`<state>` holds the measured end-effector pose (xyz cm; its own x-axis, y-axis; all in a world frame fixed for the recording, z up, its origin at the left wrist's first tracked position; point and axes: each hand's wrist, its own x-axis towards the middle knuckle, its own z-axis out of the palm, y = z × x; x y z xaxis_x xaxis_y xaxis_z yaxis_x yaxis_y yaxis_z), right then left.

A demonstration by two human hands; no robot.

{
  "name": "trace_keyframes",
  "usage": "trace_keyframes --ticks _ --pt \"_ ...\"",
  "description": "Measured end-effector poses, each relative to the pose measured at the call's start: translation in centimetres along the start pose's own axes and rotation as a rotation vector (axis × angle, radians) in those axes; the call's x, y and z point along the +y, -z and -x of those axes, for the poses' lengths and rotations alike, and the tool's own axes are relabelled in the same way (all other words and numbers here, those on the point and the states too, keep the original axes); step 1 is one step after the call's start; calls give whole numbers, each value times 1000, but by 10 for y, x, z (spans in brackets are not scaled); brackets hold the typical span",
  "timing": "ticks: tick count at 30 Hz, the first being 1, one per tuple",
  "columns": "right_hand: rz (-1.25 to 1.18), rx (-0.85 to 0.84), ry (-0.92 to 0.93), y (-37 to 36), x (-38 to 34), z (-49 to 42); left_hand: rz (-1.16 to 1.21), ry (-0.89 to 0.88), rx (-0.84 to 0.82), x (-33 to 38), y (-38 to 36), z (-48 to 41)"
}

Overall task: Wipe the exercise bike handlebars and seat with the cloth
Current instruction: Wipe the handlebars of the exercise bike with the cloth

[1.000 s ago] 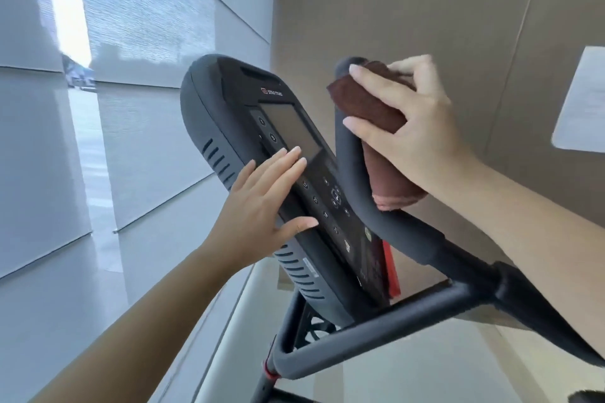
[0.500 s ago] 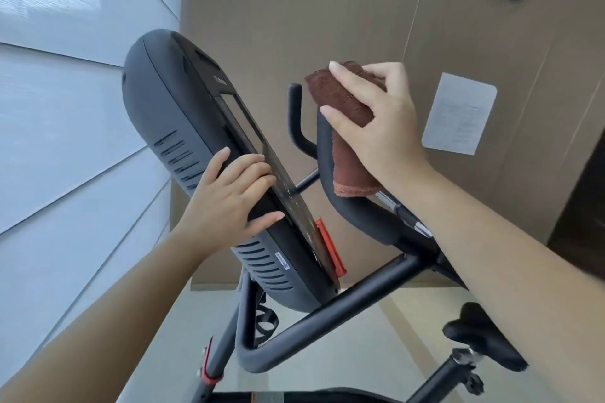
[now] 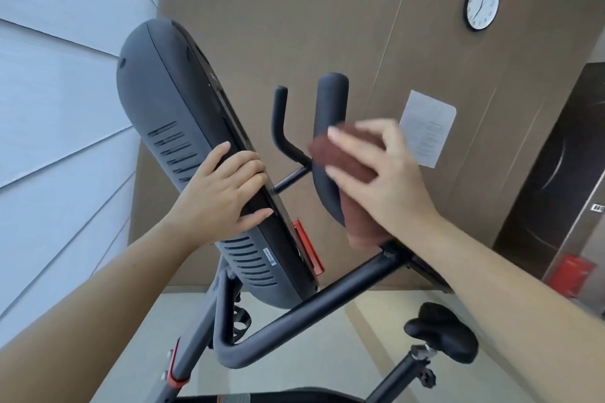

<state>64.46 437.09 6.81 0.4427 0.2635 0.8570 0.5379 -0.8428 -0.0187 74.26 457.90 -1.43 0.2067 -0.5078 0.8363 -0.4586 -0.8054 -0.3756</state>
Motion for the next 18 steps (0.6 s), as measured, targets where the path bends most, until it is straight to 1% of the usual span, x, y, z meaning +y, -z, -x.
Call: trace_keyframes --ticks 1,2,3,6,7,10,13,16,18 --pt "-24 90 -10 -5 -4 -18 -5 0 -3 0 0 0" --pt "-27 142 -13 -10 -8 -34 -11 1 -6 0 0 0" --pt "8 154 -9 -14 -11 -46 -16 1 -9 0 0 1" --pt "256 111 79 -28 -12 -48 -17 2 -12 0 -2 1" --pt "301 100 114 -30 -10 -40 -15 3 -11 0 -2 1" --pt "349 61 176 -32 1 -6 -16 5 -21 1 -2 1" --pt "431 -29 246 -32 10 32 -19 18 -40 2 -1 1" --pt "417 -119 268 -22 16 48 -7 21 -49 3 1 1" --pt "308 -182 237 -11 20 50 -5 26 -70 3 3 1"
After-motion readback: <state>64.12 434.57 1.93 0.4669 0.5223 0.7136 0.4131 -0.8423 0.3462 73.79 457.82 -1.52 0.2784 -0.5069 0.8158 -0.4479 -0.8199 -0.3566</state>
